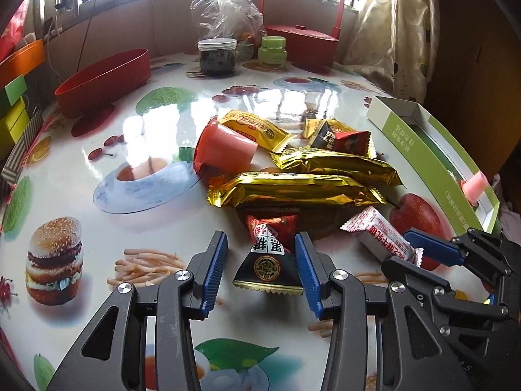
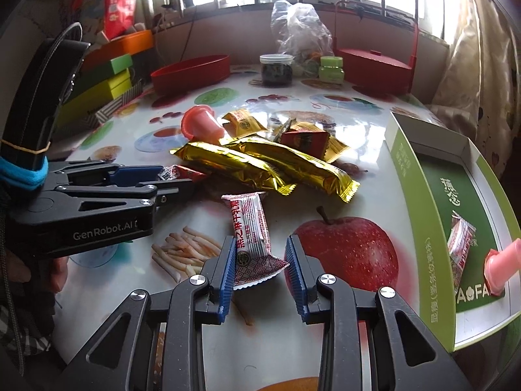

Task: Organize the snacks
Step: 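Grasp a red-white candy packet with the right tool while the left tool grasps a red-gold candy, then carry both candies to the green box and open both tools inside it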

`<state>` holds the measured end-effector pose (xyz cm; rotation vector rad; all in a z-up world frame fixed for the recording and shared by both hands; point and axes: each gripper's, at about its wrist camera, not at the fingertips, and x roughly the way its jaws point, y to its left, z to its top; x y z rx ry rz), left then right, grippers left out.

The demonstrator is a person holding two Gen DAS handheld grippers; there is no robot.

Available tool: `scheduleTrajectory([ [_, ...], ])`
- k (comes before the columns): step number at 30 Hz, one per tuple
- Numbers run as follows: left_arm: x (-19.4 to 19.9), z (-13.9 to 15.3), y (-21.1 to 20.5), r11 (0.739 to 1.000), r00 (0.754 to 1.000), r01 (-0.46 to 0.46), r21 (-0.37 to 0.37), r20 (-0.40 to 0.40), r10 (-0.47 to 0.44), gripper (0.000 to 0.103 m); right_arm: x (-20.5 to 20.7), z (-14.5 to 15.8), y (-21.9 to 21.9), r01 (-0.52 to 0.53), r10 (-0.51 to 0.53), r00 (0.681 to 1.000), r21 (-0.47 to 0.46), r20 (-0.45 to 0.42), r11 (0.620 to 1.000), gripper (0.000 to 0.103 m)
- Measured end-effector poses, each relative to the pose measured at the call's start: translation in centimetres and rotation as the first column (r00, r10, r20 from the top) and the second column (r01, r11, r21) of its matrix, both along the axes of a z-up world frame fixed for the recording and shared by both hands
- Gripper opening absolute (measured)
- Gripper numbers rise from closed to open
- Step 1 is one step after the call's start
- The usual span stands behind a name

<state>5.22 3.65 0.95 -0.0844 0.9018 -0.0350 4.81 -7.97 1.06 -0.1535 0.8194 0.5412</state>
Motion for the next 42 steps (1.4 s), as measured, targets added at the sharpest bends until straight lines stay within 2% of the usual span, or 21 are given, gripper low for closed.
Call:
scheduleTrajectory([
  [2, -0.1, 0.0, -0.1, 1.000, 1.000, 0.003, -0.002, 0.002, -0.003, 0.036, -0.1, 0.1, -0.2, 0.004, -0.004, 1.000, 0.004, -0.001, 1.000, 0.030],
  [26, -1.9, 1.9, -2.5, 0.998, 0.996, 0.066, -0.007, 0.052, -0.065, 0.034, -1.0, 1.4, -1.9, 0.047, -0.048, 0.998, 0.041, 0.033, 0.998, 0.030],
  [42, -1.4, 3.5, -5.0, 0.991, 0.988, 0.133, -0.022, 0.087, -0.131, 0.034, -1.3, 3.4, -4.9, 0.126, -0.133, 0.988, 0.082, 0.077, 0.989, 0.029],
])
